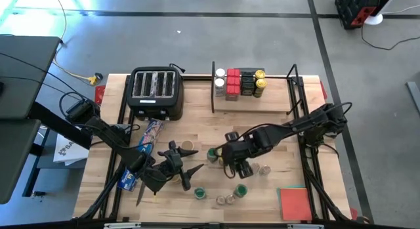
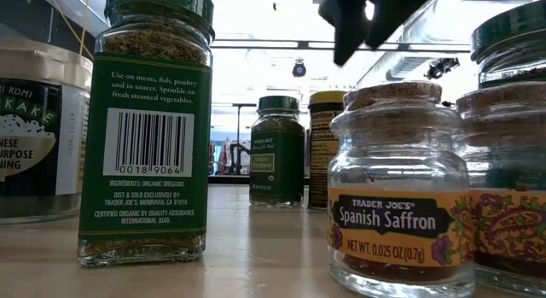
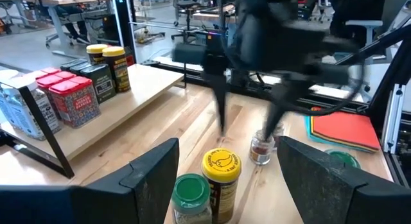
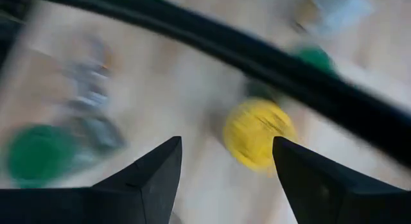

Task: Shelf spices
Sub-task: Put the yellow seasoning bottle on the shelf aligned with the other yellow seasoning bottle

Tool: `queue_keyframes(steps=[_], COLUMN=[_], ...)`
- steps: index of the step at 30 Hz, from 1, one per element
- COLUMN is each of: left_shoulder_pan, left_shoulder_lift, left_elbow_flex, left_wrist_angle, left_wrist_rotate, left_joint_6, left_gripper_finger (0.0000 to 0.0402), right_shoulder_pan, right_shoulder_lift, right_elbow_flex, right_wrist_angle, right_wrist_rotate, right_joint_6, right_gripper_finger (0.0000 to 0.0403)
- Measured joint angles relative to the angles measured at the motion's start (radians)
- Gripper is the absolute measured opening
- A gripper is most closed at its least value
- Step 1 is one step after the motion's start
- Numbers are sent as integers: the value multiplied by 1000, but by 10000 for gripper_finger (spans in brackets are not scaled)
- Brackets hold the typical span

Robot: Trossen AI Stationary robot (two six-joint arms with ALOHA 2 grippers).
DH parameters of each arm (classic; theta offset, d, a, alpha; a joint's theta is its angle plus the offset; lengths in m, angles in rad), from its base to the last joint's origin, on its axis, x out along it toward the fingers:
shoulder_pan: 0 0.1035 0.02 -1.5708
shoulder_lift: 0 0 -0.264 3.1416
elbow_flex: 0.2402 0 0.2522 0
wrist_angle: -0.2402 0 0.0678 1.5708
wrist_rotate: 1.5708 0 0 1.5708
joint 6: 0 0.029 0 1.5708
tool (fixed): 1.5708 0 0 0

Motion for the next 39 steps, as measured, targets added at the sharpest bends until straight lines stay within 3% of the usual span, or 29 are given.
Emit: queue_keyframes(steps=[5,14,24,31,39], left_shoulder_pan=[0,-2,-2,-2,-6], left_shoulder_lift=[0,0,0,1,1], left_elbow_flex=[0,0,0,0,0], left_wrist_angle=[2,2,2,-2,-5], left_wrist_rotate=[4,6,9,11,11], left_joint_6=[0,-7,-8,-15,-23], left_gripper_finger=[259,259,259,259,259], right_shoulder_pan=[5,-19,-46,-54,-66], right_shoulder_lift=[27,97,95,66,32], right_elbow_flex=[0,0,0,0,0], right_wrist_angle=[106,81,-156,-338,-172], right_wrist_rotate=[-154,-177,-63,186,80], right_joint_6=[-24,-67,-10,131,174], right_gripper_finger=[224,208,208,208,208])
